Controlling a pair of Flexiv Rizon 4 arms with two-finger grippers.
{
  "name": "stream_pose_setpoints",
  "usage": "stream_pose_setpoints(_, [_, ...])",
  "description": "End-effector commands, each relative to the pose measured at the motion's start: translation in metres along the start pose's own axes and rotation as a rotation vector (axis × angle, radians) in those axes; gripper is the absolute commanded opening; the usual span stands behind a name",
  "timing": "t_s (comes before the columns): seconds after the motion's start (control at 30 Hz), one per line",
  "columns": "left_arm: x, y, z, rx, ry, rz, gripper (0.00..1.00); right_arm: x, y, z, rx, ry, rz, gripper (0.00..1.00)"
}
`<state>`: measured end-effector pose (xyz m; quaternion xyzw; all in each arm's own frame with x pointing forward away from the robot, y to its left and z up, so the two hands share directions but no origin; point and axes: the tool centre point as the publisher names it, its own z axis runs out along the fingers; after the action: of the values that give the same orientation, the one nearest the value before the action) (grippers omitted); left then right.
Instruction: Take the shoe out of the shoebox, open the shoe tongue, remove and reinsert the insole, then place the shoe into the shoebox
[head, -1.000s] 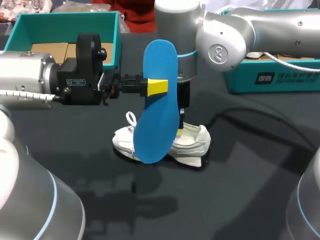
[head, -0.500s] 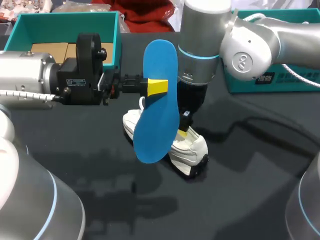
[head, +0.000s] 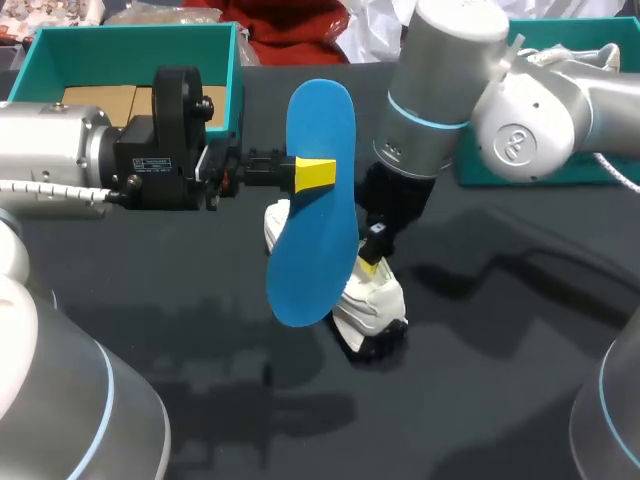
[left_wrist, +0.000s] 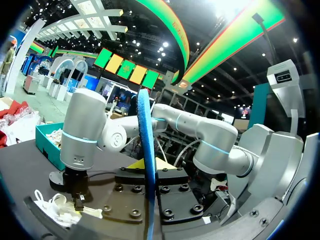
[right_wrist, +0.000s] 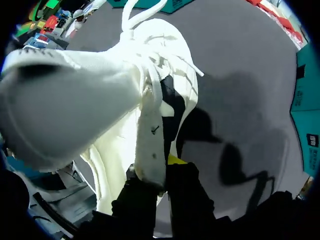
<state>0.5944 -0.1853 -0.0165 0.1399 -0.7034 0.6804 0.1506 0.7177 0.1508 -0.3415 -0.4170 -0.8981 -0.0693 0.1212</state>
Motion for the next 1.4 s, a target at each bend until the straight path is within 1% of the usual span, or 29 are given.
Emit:
stream_pose_setpoints(0.03, [-0.002, 0.000, 0.004, 0.000, 0.002, 0.000, 0.00, 0.008, -0.007, -0.006, -0.016, -0.007, 0.209, 0.00])
stream_pose_setpoints(0.1, [-0.002, 0.000, 0.004, 0.000, 0.002, 0.000, 0.00, 0.009, -0.008, -0.007, -0.012, 0.003, 0.227, 0.00])
stream_pose_setpoints(0.27, [-0.002, 0.000, 0.004, 0.000, 0.002, 0.000, 0.00, 0.013, -0.010, -0.012, 0.026, 0.019, 0.311, 0.00])
stream_pose_setpoints(0.4, [-0.002, 0.000, 0.004, 0.000, 0.002, 0.000, 0.00, 0.016, -0.015, -0.012, 0.031, 0.017, 0.358, 0.00])
stream_pose_setpoints(0.53, [-0.002, 0.000, 0.004, 0.000, 0.002, 0.000, 0.00, 0.019, -0.020, -0.007, 0.010, 0.014, 0.397, 0.00])
stream_pose_setpoints(0.57, [-0.002, 0.000, 0.004, 0.000, 0.002, 0.000, 0.00, 0.019, -0.022, -0.004, -0.011, 0.019, 0.396, 0.00])
stream_pose_setpoints(0.63, [-0.002, 0.000, 0.004, 0.000, 0.002, 0.000, 0.00, 0.019, -0.026, -0.001, -0.012, 0.026, 0.401, 0.00])
stream_pose_setpoints(0.8, [-0.002, 0.000, 0.004, 0.000, 0.002, 0.000, 0.00, 0.018, -0.038, 0.004, -0.050, 0.032, 0.412, 0.00])
stream_pose_setpoints(0.9, [-0.002, 0.000, 0.004, 0.000, 0.002, 0.000, 0.00, 0.019, -0.042, 0.006, -0.063, 0.027, 0.407, 0.00])
stream_pose_setpoints(1.0, [-0.002, 0.000, 0.004, 0.000, 0.002, 0.000, 0.00, 0.016, -0.046, 0.011, -0.077, 0.040, 0.413, 0.00])
stream_pose_setpoints(1.13, [-0.002, 0.000, 0.004, 0.000, 0.002, 0.000, 0.00, 0.013, -0.048, 0.018, -0.089, 0.047, 0.400, 0.00])
stream_pose_setpoints(1.4, [-0.002, 0.000, 0.004, 0.000, 0.002, 0.000, 0.00, 0.012, -0.045, 0.026, -0.096, 0.050, 0.380, 0.00])
